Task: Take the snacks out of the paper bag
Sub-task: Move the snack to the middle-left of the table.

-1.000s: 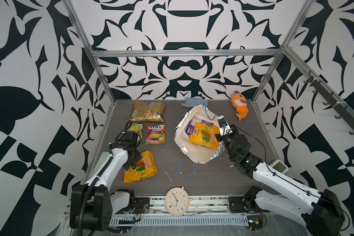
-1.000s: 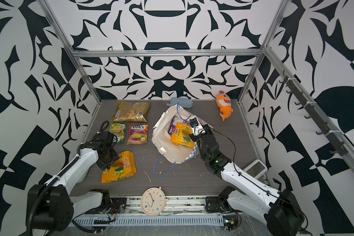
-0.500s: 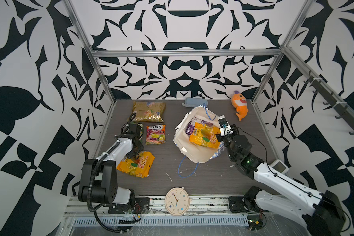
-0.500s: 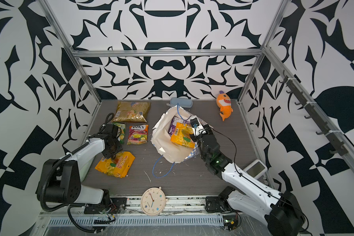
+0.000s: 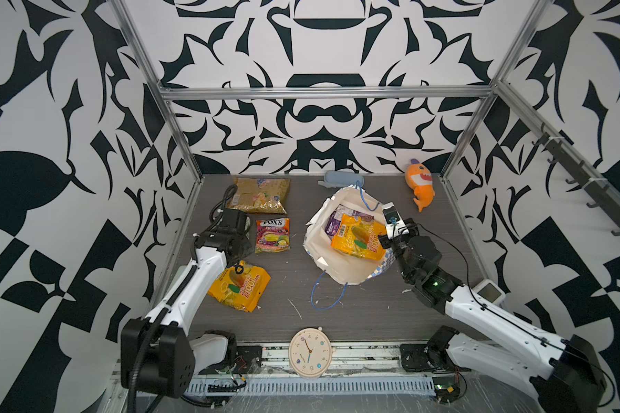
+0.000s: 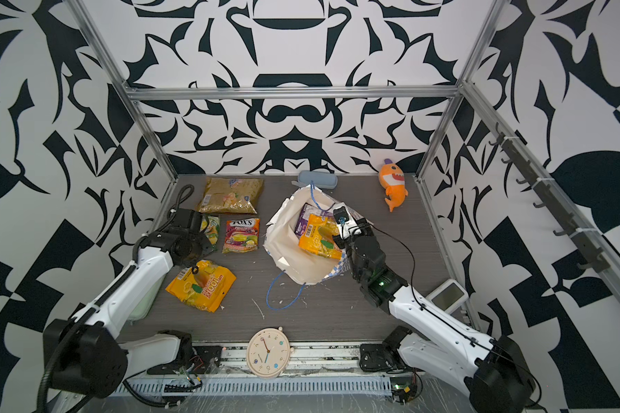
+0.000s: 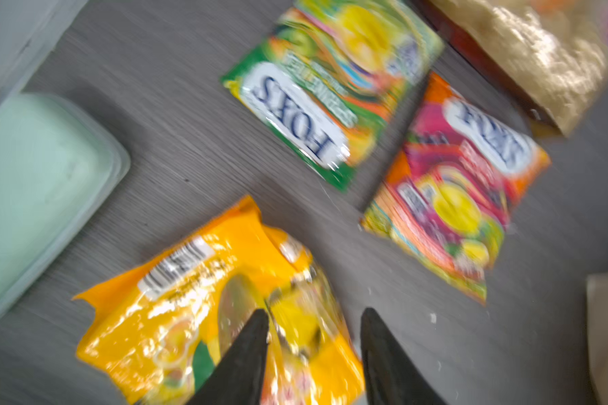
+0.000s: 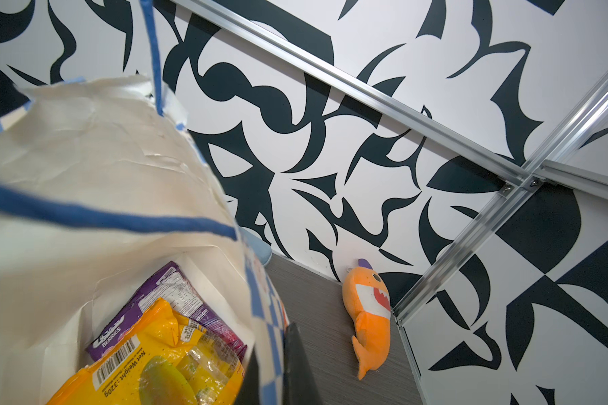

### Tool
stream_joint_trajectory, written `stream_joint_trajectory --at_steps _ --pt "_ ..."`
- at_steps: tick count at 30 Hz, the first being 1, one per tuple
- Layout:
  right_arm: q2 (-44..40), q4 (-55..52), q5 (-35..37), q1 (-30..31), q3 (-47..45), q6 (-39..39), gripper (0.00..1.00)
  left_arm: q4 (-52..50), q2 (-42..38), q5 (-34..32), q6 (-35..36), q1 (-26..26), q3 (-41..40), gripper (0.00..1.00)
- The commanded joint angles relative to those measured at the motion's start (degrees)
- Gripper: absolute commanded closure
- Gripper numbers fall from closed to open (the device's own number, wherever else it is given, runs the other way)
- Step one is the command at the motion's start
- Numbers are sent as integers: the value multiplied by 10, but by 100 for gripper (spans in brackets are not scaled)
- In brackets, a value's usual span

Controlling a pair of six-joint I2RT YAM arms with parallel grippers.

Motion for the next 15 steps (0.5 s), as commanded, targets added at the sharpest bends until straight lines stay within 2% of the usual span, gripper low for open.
stream_joint_trajectory --at_steps 1,4,6,8,11,15 --pt "4 62 -8 0 23 11 100 -99 -5 1 -83 -79 2 70" --pt "11 77 -9 0 19 15 100 -92 4 16 -140 -142 -28 88" --pt "16 81 -10 0 20 15 100 -80 19 24 -159 -170 -46 92" --pt "20 81 -13 0 21 15 100 -69 40 37 -156 -174 -58 93" --pt "19 81 -16 0 23 15 100 -42 80 22 -133 -170 -67 96" --pt "11 76 -16 0 22 16 100 -5 113 19 -80 -127 -63 98"
